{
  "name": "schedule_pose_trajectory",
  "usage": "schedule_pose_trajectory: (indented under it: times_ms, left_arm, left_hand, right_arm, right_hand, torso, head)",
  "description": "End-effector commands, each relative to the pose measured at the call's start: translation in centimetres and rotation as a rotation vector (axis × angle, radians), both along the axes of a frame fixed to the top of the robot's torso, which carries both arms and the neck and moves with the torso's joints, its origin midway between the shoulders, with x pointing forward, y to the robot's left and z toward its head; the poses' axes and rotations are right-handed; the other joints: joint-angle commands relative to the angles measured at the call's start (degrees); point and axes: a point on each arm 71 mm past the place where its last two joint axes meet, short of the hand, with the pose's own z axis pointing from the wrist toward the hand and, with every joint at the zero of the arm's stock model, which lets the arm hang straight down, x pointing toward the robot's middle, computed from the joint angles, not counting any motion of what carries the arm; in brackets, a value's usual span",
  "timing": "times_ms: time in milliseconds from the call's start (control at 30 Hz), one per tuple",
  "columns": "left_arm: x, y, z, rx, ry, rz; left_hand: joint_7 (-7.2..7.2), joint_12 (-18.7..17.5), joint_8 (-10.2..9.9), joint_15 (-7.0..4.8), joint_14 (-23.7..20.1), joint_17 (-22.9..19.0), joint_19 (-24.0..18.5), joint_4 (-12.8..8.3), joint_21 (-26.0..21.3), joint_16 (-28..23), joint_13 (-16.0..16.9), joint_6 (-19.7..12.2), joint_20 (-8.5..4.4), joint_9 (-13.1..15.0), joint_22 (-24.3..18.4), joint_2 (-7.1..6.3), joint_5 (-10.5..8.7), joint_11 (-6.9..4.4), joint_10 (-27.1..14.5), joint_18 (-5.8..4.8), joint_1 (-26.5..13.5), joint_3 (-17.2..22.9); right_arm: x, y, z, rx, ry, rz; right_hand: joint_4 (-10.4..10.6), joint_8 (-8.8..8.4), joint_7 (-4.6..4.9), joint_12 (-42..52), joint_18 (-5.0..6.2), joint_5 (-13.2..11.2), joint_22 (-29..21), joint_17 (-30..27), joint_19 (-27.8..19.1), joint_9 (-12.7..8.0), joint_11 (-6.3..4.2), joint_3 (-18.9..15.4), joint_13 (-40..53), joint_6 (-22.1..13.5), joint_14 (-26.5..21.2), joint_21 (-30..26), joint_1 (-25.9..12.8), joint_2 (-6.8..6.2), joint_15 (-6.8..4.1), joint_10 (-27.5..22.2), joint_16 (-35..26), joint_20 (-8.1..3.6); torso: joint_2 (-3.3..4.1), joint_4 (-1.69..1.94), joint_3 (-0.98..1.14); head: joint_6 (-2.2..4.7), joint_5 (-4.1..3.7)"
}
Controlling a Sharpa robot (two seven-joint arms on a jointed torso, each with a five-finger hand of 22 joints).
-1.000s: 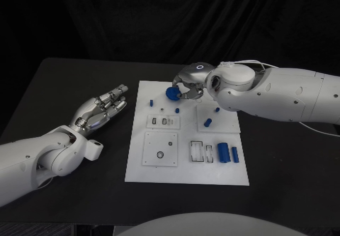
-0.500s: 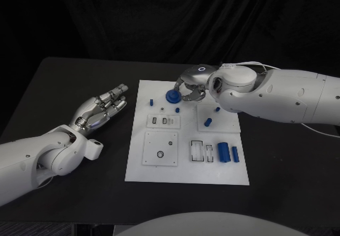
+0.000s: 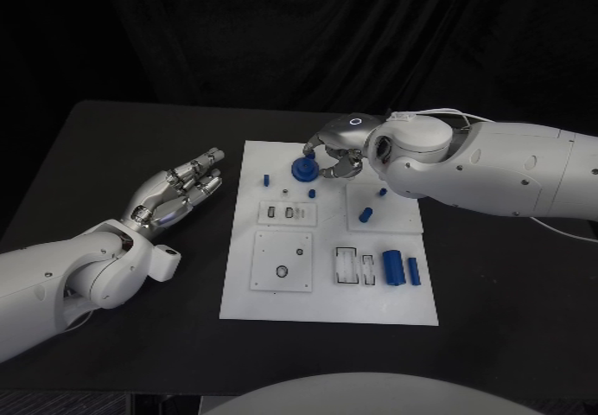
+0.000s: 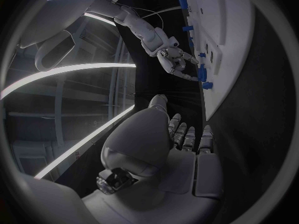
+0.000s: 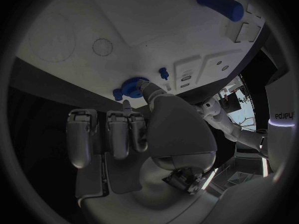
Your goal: Assemble the parts on the task board
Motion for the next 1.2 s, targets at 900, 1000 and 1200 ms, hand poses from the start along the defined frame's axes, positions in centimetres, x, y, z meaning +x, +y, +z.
schedule_pose_trajectory:
  times_ms: [900, 1000, 1200]
  left_arm:
    - [-0.5, 0.4, 1.5, -0.124, -0.148, 0.003]
    - [-0.5, 0.3, 1.5, -0.126, -0.148, 0.002]
    - [-0.5, 0.3, 1.4, -0.126, -0.147, 0.002]
  left_hand:
    - [0.20, -0.16, -0.01, 0.20, -0.02, -0.06, 0.06, 0.44, -0.10, -0.21, -0.03, 0.45, 0.60, 0.01, -0.02, 2.64, -6.99, 0.33, -0.01, 0.94, -6.31, -1.91]
    - [0.18, -0.14, -0.01, 0.20, -0.02, -0.06, 0.06, 0.44, -0.09, -0.21, -0.02, 0.44, 0.60, 0.01, -0.01, 2.70, -7.09, 0.34, 0.02, 0.94, -6.37, -1.94]
    - [0.12, -0.14, -0.02, 0.24, -0.02, -0.06, 0.07, 0.41, -0.09, -0.21, -0.02, 0.37, 0.61, 0.00, -0.01, 2.80, -7.20, 0.36, 0.00, 0.94, -6.40, -1.94]
  right_arm:
    - [-3.9, -14.3, 3.3, 0.200, -0.165, -0.155]
    - [-4.1, -15.7, 2.7, 0.202, -0.163, -0.178]
    - [-4.3, -17.4, 1.8, 0.201, -0.163, -0.203]
  right_hand:
    - [5.22, 3.34, 0.86, 0.15, -0.32, -14.63, 14.81, 15.09, 5.68, -0.48, 0.24, -4.18, 15.09, 13.18, 5.90, 1.14, -2.36, 0.92, 0.02, 5.85, 0.16, -0.21]
    - [5.80, 3.24, 0.78, 0.15, -0.28, -15.10, 14.73, 15.09, 5.60, -0.58, 0.20, -4.56, 15.09, 13.23, 5.90, 1.03, -2.48, 0.66, 0.00, 5.85, 0.16, -0.23]
    - [7.18, 3.40, 0.71, 0.15, -0.22, -15.99, 14.61, 14.95, 5.48, -0.62, 0.13, -5.26, 15.09, 14.02, 5.87, 0.87, -2.54, 0.03, -0.06, 5.85, 0.05, -0.28]
  torso:
    - [-0.21, -0.31, 0.02]
    - [-0.17, -0.20, 0.08]
    - [-0.18, -0.18, 0.20]
  head:
    - [0.56, 0.32]
    - [0.43, 0.41]
    - [0.21, 0.32]
